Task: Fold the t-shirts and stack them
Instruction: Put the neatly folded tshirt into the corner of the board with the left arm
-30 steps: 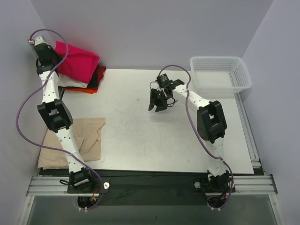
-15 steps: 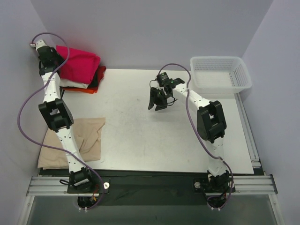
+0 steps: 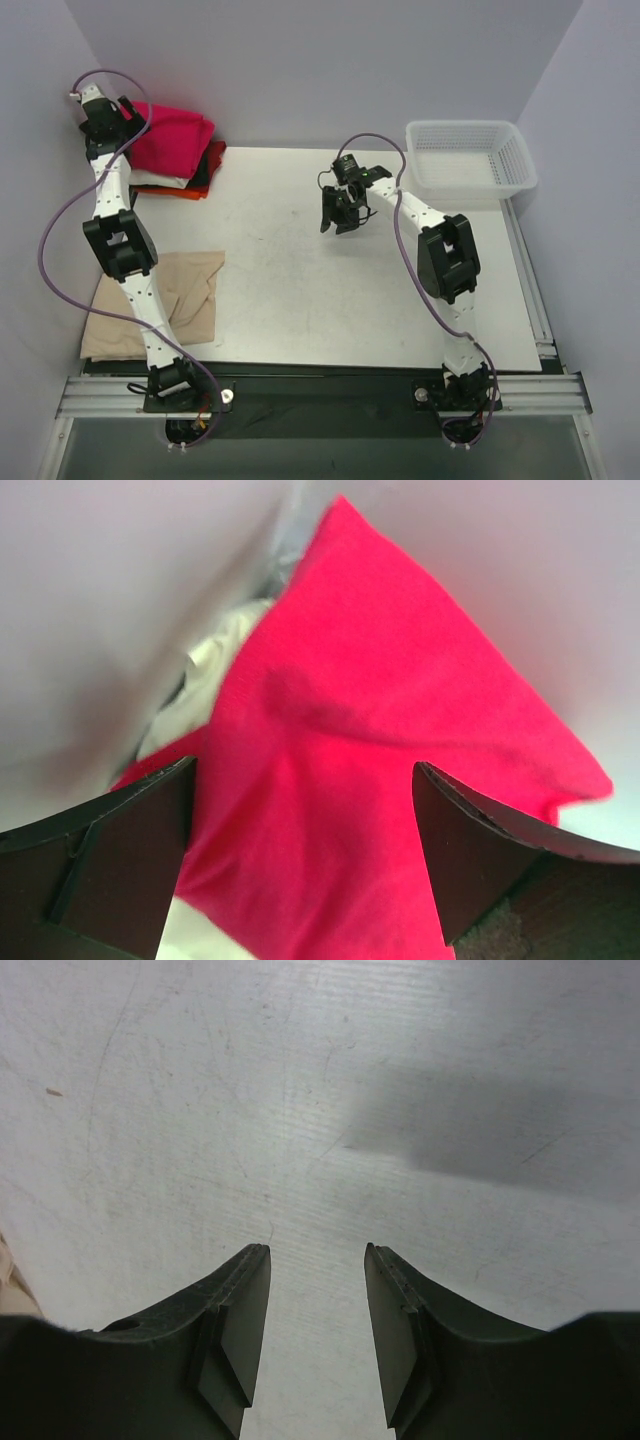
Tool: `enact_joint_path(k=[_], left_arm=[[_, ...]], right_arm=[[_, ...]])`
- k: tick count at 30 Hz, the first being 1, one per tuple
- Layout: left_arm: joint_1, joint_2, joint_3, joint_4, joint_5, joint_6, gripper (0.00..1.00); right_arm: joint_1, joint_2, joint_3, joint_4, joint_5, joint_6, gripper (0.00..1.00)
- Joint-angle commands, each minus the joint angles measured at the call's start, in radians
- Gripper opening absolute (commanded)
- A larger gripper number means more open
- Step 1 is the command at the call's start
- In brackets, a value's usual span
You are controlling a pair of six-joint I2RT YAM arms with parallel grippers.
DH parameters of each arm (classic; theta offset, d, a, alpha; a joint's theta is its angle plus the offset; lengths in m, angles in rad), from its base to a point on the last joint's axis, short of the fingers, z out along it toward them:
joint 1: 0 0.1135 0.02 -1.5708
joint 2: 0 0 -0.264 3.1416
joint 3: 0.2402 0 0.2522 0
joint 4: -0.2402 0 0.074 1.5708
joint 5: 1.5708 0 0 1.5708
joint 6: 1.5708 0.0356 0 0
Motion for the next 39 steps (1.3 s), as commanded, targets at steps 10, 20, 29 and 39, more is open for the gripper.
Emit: enact_joint_path(k=[10, 20, 29, 39], left_arm=[[-0.194, -0.424, -0.352, -0.03, 0.054, 0.132, 0.98], [-0.434, -0.678, -0.696, -0.07, -0.082, 0.226, 0.97], [-0.583, -0.926, -1.077, -0.025, -0.251, 0.195, 0.97], [-0.698, -1.115, -1.229, -0.056, -0.328, 0.224, 0.97]], right_arm=[[0.003, -0.201, -0.018, -0.033, 0.212, -0.093, 0.44], [-0.021, -0.362, -0.179, 0.011, 0.339, -0.092, 0.49], [-0.038, -0.524, -0.327, 0.071, 0.471, -0.145, 0.51], [-0.063, -0.596, -0.462, 0.1, 0.45, -0.156, 0.51]])
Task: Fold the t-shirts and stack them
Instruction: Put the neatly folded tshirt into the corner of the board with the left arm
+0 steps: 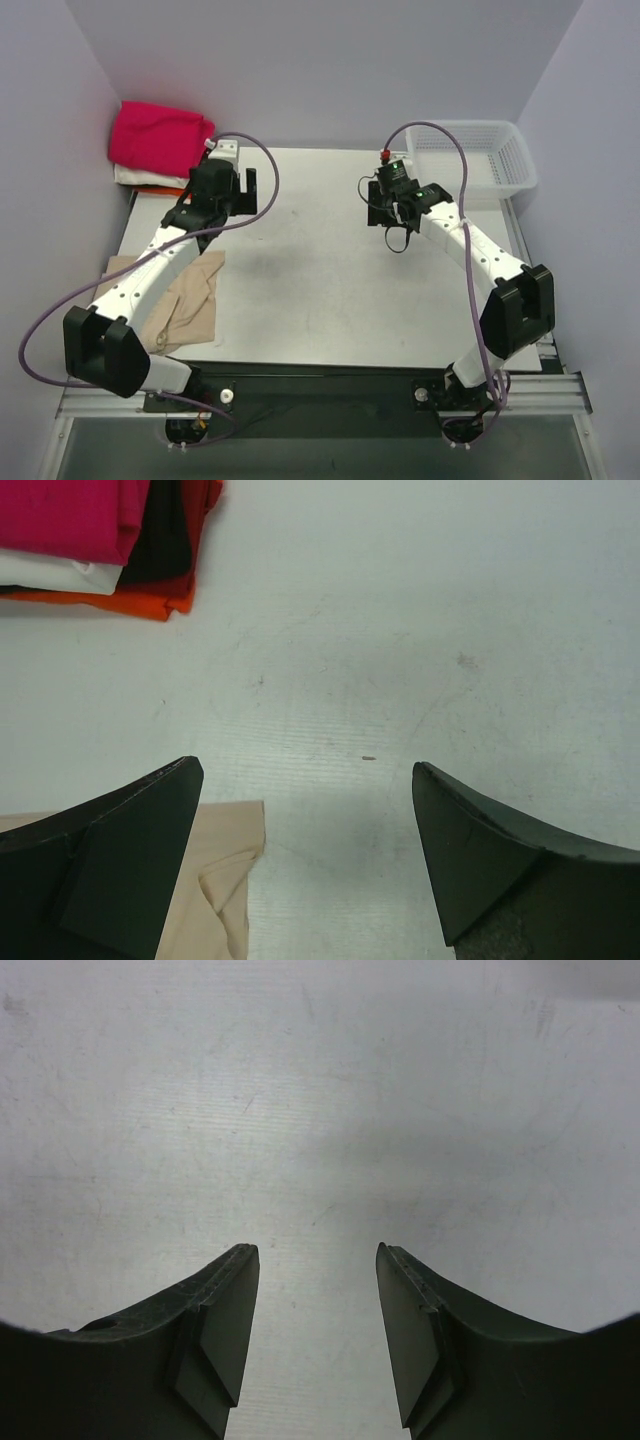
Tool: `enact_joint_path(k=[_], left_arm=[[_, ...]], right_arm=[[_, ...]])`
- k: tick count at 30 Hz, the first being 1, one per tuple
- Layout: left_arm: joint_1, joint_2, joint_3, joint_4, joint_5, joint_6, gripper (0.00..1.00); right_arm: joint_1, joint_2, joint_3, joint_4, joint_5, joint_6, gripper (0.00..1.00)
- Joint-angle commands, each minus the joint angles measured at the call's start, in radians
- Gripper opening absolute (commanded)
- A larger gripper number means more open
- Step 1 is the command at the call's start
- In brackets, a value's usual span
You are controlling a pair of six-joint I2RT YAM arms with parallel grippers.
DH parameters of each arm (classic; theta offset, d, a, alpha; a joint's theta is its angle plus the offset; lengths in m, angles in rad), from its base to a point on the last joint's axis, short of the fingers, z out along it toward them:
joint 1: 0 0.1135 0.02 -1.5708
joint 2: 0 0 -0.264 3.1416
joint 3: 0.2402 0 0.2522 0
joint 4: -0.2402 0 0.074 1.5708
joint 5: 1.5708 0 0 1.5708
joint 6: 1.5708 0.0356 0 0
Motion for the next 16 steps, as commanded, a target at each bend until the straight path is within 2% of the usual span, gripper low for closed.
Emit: enact_joint_path(k=[1, 7, 16], left_arm=[[-0.021, -0.065, -0.022, 0.002, -0.035, 0.009, 0.98], [-0.078, -0.082, -0.037, -0.067, -0.147, -0.02, 0.97], [-0.093, -0.095, -0.072, -0.09, -0.132, -0.043, 0.97]], right_arm=[[-0.012, -0.049, -0.053, 0.012, 0.019, -0.009, 0.51], [-0.018, -0.071, -0.093, 0.037, -0.004, -0.009, 0.51], [-0.015, -0.043, -0.073, 0.049, -0.01, -0.009, 0.52]])
